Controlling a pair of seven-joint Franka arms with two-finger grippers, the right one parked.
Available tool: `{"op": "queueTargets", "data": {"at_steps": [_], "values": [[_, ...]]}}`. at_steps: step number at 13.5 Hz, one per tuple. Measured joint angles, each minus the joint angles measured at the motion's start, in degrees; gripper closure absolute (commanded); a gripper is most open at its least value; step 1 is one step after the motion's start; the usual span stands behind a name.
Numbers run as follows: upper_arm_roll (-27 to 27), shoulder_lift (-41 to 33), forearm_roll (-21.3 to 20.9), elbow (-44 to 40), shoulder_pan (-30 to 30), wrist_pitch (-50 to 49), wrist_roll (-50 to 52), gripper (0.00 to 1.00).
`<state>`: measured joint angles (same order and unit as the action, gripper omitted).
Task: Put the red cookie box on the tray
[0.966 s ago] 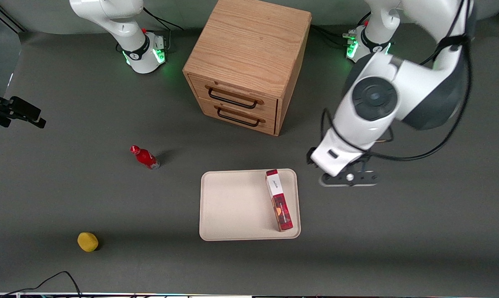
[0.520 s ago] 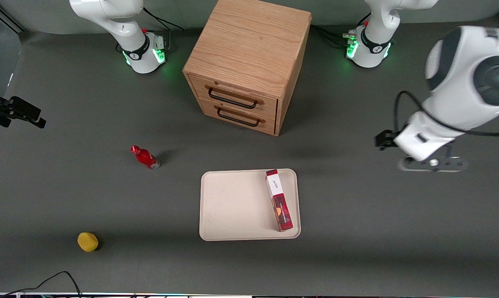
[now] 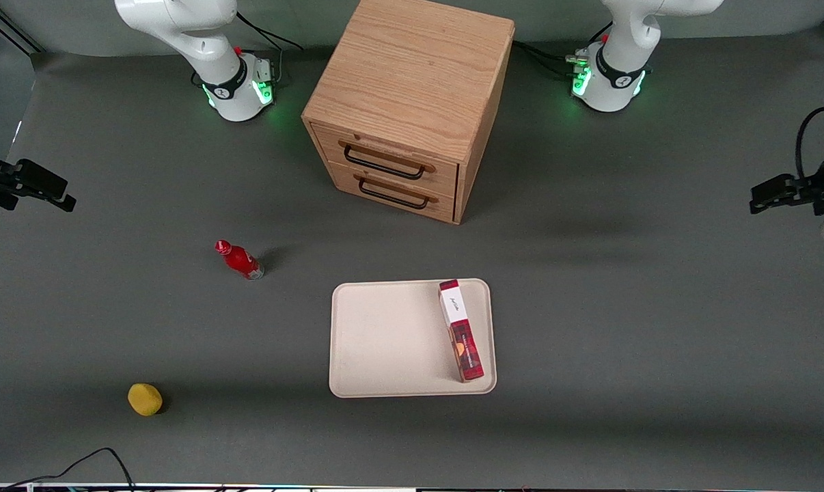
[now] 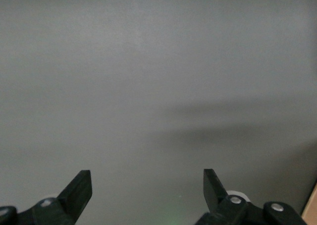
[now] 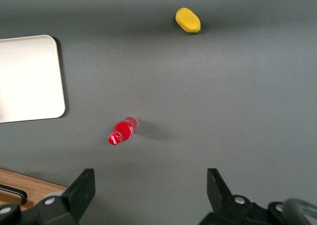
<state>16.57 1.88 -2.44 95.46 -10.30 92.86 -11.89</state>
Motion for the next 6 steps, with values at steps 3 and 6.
{"op": "queueTargets", "data": {"at_steps": [3, 6], "values": [[0.3, -2.3, 0.0, -0.1, -0.4, -1.5, -1.2, 0.00], [0.2, -3.5, -0.1, -0.2, -0.6, -2.2, -1.2, 0.00]]}}
